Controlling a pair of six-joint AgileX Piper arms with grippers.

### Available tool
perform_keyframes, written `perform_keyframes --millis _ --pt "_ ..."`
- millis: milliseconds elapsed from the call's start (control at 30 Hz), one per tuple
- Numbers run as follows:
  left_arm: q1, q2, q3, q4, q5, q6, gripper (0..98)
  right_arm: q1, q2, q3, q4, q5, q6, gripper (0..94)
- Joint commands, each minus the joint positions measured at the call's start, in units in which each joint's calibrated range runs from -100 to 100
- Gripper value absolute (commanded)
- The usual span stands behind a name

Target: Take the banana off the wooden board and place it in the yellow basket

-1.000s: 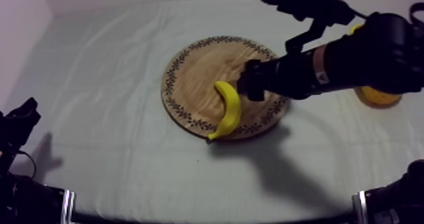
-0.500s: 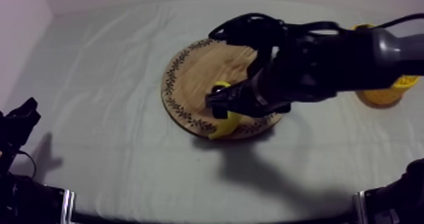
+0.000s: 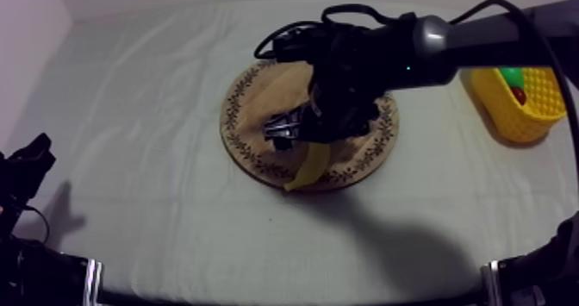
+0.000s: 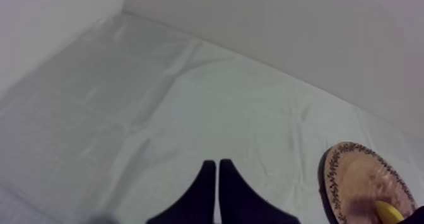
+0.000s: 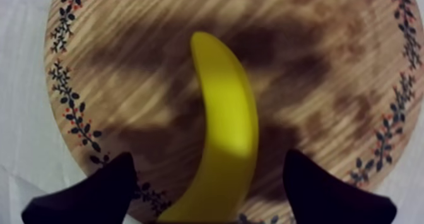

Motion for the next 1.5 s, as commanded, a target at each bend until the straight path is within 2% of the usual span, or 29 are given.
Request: perform_keyframes --millis 0,300,567,867,1033,1233,1467 --pt "0.0 0.0 0.0 0.02 0.0 0.0 0.1 0.2 0.6 -0.9 -1.4 0.5 3.2 81.0" --pt "0.0 0.0 0.0 0.02 0.0 0.0 0.1 2.1 2.7 -3.2 -6.9 1.2 10.1 43.8" --pt "0.0 0.0 0.0 0.02 0.0 0.0 0.1 2.6 7.0 -7.4 -8.5 5.2 13.4 23.7" --pt "0.0 0.0 0.0 0.02 0.0 0.0 0.1 3.9 0.0 -7.0 -10.3 8.4 16.6 19.3" --pt "0.0 0.0 0.0 0.02 0.0 0.0 0.1 6.8 -10.6 -5.3 -9.5 12.4 19.2 18.9" --pt "0.0 0.0 0.0 0.02 0.0 0.0 0.1 14.1 -22.0 0.2 -7.8 13.2 23.2 22.9" --pt "0.0 0.0 0.0 0.02 0.0 0.0 0.1 26.0 -27.7 5.1 -8.8 10.6 30.4 22.1"
